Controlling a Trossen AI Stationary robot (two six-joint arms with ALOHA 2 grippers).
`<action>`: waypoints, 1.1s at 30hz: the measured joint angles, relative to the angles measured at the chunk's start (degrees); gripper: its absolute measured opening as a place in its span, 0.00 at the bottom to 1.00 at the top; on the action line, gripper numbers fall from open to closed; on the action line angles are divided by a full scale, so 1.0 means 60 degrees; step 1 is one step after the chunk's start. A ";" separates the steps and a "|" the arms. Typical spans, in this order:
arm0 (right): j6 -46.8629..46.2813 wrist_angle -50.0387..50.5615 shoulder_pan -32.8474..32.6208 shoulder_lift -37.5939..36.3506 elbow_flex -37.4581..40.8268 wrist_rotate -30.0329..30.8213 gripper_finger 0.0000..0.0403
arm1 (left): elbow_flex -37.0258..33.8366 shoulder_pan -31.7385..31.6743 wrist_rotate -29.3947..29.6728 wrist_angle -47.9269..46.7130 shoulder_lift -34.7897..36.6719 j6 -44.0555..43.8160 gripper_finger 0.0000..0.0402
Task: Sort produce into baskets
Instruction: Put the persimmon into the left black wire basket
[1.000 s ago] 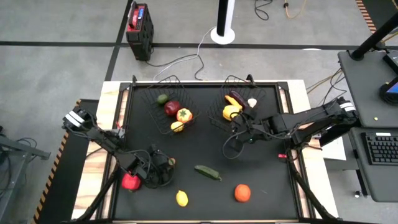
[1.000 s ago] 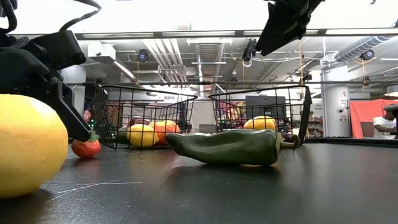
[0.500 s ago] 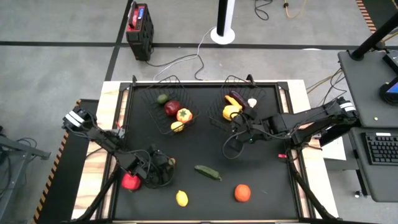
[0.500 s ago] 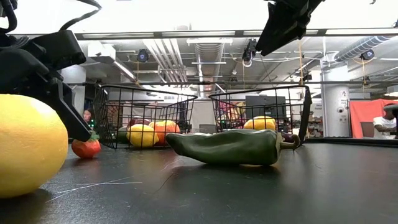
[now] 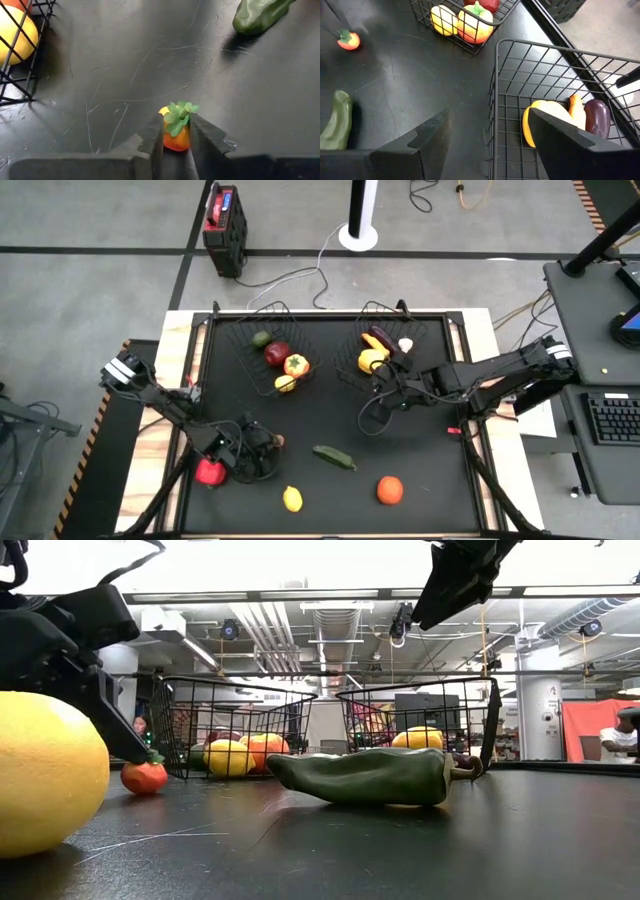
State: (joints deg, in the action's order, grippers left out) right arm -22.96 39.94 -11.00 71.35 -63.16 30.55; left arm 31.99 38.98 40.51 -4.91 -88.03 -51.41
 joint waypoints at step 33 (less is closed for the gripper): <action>0.0000 0.0000 0.0000 0.0000 0.0007 -0.0026 0.63 | 0.0761 0.0001 -0.0047 0.0086 -0.0004 0.1159 0.19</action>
State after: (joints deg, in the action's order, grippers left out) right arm -22.96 39.94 -11.00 71.35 -63.11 30.39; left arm 36.55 38.99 40.23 -4.40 -88.05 -44.46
